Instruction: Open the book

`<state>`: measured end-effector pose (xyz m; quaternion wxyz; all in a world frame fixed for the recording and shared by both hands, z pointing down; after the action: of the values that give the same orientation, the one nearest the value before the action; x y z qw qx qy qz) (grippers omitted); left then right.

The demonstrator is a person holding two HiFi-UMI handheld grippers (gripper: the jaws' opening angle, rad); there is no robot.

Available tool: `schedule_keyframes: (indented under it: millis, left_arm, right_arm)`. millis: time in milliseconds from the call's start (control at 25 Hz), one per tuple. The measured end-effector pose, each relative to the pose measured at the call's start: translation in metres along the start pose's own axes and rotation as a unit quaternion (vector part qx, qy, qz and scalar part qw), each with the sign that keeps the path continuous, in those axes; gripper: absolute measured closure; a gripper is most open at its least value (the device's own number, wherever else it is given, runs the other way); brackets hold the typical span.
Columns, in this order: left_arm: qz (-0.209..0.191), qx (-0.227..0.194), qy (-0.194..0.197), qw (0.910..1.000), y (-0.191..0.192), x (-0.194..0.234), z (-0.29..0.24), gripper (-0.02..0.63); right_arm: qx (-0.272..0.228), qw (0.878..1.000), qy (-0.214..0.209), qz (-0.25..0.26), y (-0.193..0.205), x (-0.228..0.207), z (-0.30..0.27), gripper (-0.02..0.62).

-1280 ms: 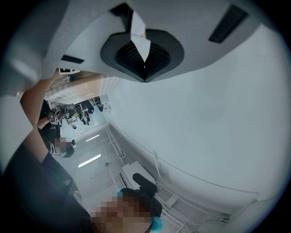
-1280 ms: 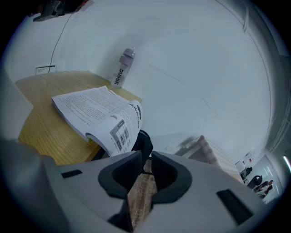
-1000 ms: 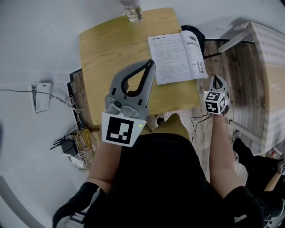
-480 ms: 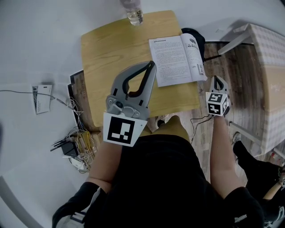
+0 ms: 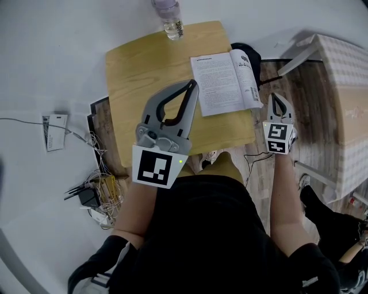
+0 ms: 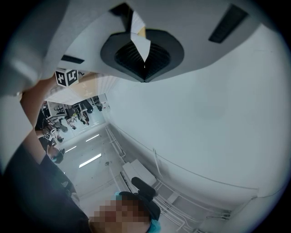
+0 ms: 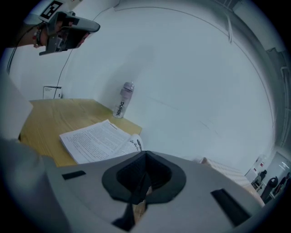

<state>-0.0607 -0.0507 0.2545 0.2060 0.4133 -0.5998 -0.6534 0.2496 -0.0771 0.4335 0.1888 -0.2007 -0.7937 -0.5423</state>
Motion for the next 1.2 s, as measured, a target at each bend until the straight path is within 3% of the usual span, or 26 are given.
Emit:
schedule_keyframes:
  millis: [520,1200]
  left_arm:
    - [-0.013,-0.009,0.004,0.9999,-0.012,-0.006,-0.005,0.595]
    - [-0.026,-0.012,-0.012,0.9995,-0.021,0.001,0.003,0.595]
  right_arm:
    - [-0.136,0.991,0.01,0.0,-0.084,-0.026,0.034,0.568]
    - [-0.28,0.959,-0.036,-0.011,-0.17,-0.033,0.08,0.568]
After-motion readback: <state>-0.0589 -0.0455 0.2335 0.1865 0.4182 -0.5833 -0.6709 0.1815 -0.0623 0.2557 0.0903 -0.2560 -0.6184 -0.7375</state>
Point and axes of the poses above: the fingertips, and each gripper's own axes: z backward along the fingers, x to its left, y out of its underside, the point moved 9 cm from there along z, backward along the fingers, and after that the axes turned 13 degrees about y, right-handed, at the moved point
